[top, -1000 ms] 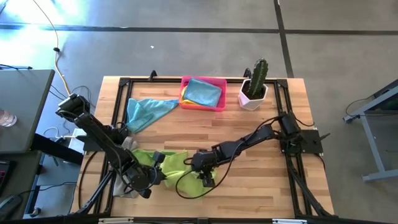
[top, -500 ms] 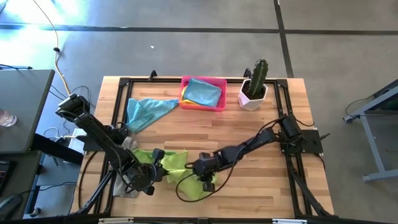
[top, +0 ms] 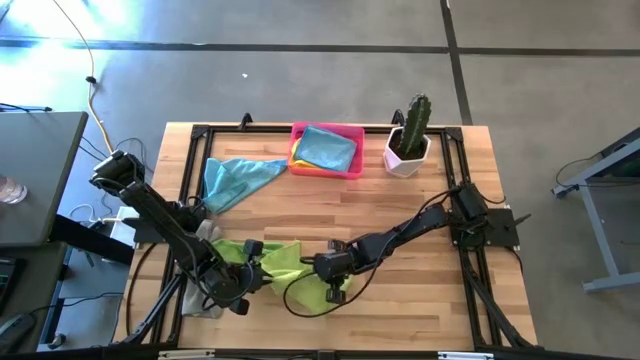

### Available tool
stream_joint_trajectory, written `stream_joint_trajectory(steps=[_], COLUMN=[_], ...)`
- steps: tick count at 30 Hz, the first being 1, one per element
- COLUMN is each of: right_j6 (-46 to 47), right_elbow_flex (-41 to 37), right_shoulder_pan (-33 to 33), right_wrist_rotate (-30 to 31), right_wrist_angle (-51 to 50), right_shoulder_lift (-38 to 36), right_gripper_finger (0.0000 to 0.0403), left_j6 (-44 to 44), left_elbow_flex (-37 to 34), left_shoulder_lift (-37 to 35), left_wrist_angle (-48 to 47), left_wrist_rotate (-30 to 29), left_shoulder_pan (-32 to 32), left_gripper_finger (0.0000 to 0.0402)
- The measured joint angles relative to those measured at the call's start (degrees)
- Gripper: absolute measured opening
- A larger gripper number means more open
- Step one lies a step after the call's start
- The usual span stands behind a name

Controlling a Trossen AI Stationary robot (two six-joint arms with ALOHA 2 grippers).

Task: Fold microfiber towels
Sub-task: Fold the light green microfiber cloth on the table

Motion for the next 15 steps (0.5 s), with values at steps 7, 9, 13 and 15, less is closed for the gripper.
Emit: stream_joint_trajectory(steps=[7, 9, 13, 15], right_j6=[6.0, 8.9, 13.5, 14.6], right_elbow_flex=[0.0, 0.0, 0.0, 0.0], right_shoulder_pan=[0.0, 0.0, 0.0, 0.0], right_wrist_rotate=[1.4, 2.1, 3.7, 5.0], right_wrist_angle=[-3.9, -4.8, -6.6, -8.0], right_shoulder_lift=[-4.2, -5.3, -8.5, -10.1], right_gripper_finger=[0.0001, 0.0001, 0.0, 0.0], left_j6=[0.9, 0.9, 2.0, 3.5], left_elbow_flex=[0.0, 0.0, 0.0, -0.1], left_shoulder_lift=[0.0, 0.0, 0.6, 0.6], left_wrist_angle=[0.6, 2.8, 9.7, 13.1], left_wrist_rotate=[-2.3, -2.0, -1.3, -1.3], left_shoulder_pan=[4.0, 5.2, 6.4, 6.7], left_gripper_finger=[0.0128, 0.0144, 0.016, 0.0161])
